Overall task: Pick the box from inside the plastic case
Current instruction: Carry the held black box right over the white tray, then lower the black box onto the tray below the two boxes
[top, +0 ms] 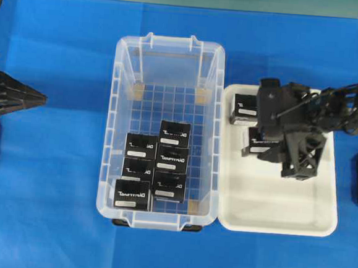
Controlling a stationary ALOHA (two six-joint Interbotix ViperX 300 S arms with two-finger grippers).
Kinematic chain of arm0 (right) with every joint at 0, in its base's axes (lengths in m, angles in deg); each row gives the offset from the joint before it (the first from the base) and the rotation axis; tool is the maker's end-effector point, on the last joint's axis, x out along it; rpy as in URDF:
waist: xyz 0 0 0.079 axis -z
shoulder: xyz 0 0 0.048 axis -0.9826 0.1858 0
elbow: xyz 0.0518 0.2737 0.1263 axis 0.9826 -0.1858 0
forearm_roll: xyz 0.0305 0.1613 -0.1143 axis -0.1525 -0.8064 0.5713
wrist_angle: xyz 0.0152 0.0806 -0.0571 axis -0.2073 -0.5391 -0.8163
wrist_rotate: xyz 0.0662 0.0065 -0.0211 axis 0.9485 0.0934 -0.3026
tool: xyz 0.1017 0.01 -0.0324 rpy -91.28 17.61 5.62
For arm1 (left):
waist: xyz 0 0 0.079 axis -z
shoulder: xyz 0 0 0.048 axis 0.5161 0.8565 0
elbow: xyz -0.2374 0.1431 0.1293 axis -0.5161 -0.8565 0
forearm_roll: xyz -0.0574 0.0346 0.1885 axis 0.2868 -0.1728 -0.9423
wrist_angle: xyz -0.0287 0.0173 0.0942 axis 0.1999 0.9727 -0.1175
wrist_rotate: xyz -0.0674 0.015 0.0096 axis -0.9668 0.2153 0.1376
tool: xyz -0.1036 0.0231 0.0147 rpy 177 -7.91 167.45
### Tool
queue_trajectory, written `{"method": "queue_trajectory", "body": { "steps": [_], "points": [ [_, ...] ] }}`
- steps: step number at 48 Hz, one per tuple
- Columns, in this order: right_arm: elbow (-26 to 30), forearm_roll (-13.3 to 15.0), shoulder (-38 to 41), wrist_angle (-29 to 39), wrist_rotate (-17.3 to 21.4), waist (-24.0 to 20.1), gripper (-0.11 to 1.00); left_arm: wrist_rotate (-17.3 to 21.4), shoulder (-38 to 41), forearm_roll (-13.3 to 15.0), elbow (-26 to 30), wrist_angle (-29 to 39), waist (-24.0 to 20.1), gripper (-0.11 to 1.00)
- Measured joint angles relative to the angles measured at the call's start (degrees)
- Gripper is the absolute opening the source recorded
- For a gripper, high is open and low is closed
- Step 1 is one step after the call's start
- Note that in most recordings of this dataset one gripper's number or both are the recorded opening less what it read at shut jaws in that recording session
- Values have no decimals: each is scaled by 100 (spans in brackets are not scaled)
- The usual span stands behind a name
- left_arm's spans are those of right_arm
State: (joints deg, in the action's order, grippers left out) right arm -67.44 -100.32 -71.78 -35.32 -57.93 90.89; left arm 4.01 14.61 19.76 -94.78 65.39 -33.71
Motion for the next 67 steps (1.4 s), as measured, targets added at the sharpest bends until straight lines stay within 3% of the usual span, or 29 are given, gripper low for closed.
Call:
{"method": "queue_trajectory", "body": {
  "steps": [24, 60, 67],
  "points": [
    [18, 26, 1072, -835, -141, -9, 66, 0, -35, 0, 0, 9, 0, -1],
    [255, 9, 1222, -571, -62, 211, 65, 0, -88, 0, 9, 483, 0, -1],
    [290, 0, 1239, -510, 123, 220, 65, 0, -141, 0, 9, 554, 0, -1]
  ]
}}
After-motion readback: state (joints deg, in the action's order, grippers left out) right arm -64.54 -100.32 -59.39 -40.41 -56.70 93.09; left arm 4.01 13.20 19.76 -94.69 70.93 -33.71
